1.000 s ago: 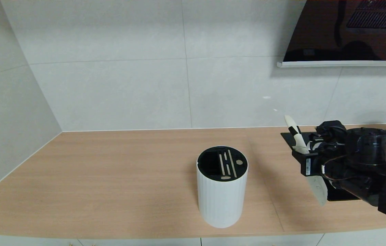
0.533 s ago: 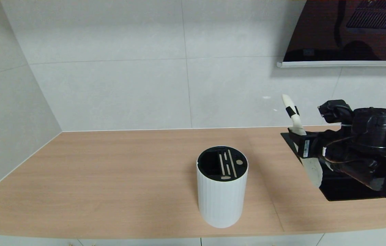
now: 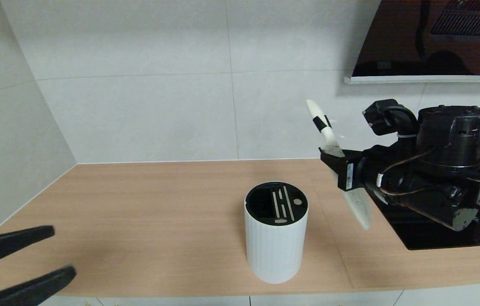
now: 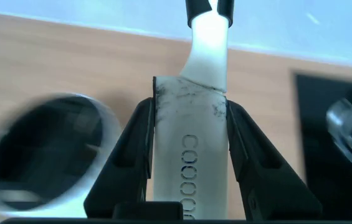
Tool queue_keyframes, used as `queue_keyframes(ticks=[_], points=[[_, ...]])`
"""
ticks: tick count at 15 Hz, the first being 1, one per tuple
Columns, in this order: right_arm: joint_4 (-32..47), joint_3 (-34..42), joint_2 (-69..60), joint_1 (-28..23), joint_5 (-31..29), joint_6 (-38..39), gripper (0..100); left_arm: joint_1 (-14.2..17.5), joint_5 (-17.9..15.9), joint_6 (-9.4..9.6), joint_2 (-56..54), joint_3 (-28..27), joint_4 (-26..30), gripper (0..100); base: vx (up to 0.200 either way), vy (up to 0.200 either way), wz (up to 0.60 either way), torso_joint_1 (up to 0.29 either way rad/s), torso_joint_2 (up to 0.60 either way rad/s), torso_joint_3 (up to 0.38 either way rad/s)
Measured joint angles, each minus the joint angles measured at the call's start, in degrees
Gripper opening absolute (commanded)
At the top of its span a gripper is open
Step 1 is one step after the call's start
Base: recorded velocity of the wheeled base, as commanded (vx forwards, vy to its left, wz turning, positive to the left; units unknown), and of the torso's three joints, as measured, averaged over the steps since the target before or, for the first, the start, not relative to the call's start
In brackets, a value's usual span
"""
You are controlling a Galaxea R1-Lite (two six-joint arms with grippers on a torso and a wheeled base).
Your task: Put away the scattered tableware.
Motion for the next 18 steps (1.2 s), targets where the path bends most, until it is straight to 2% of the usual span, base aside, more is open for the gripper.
queue_keyframes(ticks=[3,5,6,7,8,10,11,12,13,14,16,18], points=[[3.47,-0.46,-1.54,8.24,-1.23,0.24,0,-6.73,-0.62,-2.06,13.20,-3.75,-1.63,100,0.000,0.000,0.00,0.000,0.00,0.000],[3.88,0.63,-2.19,13.53,-1.40,0.44,0,-10.62,-0.73,-3.38,18.79,-2.27,-10.30,100,0.000,0.000,0.00,0.000,0.00,0.000],[3.91,1.27,-2.34,15.48,-1.49,0.49,0,-12.84,-0.66,-5.51,20.78,-0.63,-17.24,100,0.000,0.000,0.00,0.000,0.00,0.000],[3.99,1.85,-2.45,17.19,-1.49,0.57,0,-15.38,-0.54,-9.85,22.76,1.46,-22.56,100,0.000,0.000,0.00,0.000,0.00,0.000],[3.89,2.18,-2.50,18.37,-1.54,0.78,0,-17.73,-0.43,-15.60,24.44,2.51,-27.88,100,0.000,0.000,0.00,0.000,0.00,0.000],[3.85,2.51,-2.43,19.54,-1.49,1.00,0,-20.94,-0.18,-28.44,27.61,3.96,-39.77,100,0.000,0.000,0.00,0.000,0.00,0.000],[3.58,2.57,-2.28,19.75,-1.49,1.06,0,-21.83,-0.11,-32.17,29.14,4.63,-44.69,100,0.000,0.000,0.00,0.000,0.00,0.000],[3.47,2.62,-2.01,19.96,-1.45,1.08,0,-22.41,0.09,-34.94,30.76,5.23,-49.45,100,0.000,0.000,0.00,0.000,0.00,0.000],[3.28,2.62,-1.73,20.25,-1.40,1.34,0,-22.69,0.77,-37.10,32.71,5.95,-54.72,100,0.000,0.000,0.00,0.000,0.00,0.000],[3.22,2.49,-1.43,20.50,-1.34,2.43,0,-22.95,2.01,-38.41,34.65,6.80,-59.33,100,0.000,0.000,0.00,0.000,0.00,0.000],[3.19,2.18,-1.04,21.08,-0.39,5.19,0,-24.31,5.92,-39.29,38.73,8.66,-67.76,100,0.000,0.000,0.00,0.000,0.00,0.000],[3.23,1.99,-0.93,21.66,2.29,6.42,0,-26.58,13.28,-39.41,43.44,9.51,-75.42,100,0.000,0.000,0.00,0.000,0.00,0.000]])
